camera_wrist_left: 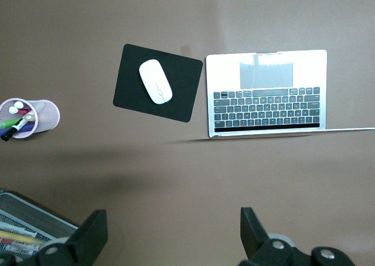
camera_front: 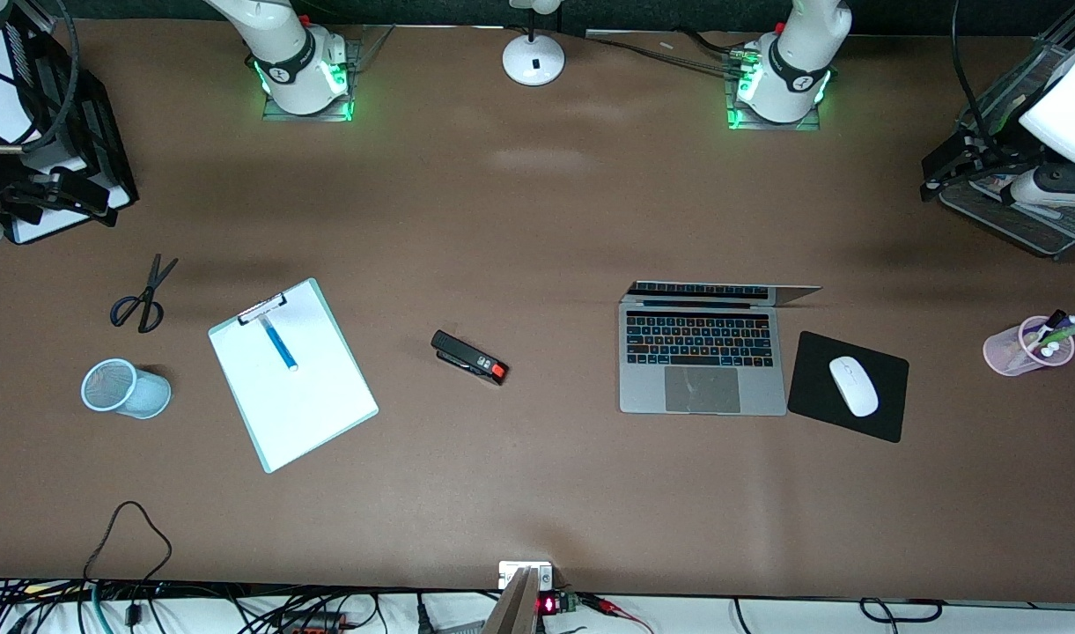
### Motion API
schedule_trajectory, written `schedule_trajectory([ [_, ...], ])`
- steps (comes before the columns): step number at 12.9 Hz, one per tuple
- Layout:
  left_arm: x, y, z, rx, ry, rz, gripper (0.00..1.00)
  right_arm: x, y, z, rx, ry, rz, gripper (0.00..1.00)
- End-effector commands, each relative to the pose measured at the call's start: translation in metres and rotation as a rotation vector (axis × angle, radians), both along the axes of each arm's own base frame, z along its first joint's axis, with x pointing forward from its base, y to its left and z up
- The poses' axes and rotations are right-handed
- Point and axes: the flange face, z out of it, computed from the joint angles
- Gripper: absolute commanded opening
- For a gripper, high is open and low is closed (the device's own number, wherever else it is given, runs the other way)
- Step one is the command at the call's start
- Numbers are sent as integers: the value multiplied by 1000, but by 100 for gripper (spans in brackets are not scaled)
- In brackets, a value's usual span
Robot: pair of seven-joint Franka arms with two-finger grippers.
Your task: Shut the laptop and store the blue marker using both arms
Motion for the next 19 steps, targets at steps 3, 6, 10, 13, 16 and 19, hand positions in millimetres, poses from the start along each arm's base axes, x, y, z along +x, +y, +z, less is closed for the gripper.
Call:
schedule_trajectory([
  [3,-6,-4,0,-16,4,-21,100,-4,2,3,-3,17,-4,100],
  [6,-6,-6,1,-15,3,-25,100,10,2,-24,-4,55,-6,100],
  [10,-3,-12,-4,-16,13,-33,100,49,27,-100,-19,162,35,100],
  [13,2,-12,-10,-18,35,-27,100,77,46,-149,-25,173,107,100],
  [16,10,-21,-27,-24,67,-45,100,99,62,-190,-21,127,277,100],
  [19,22,-50,-48,-23,105,-94,100,123,64,-224,13,18,278,100],
])
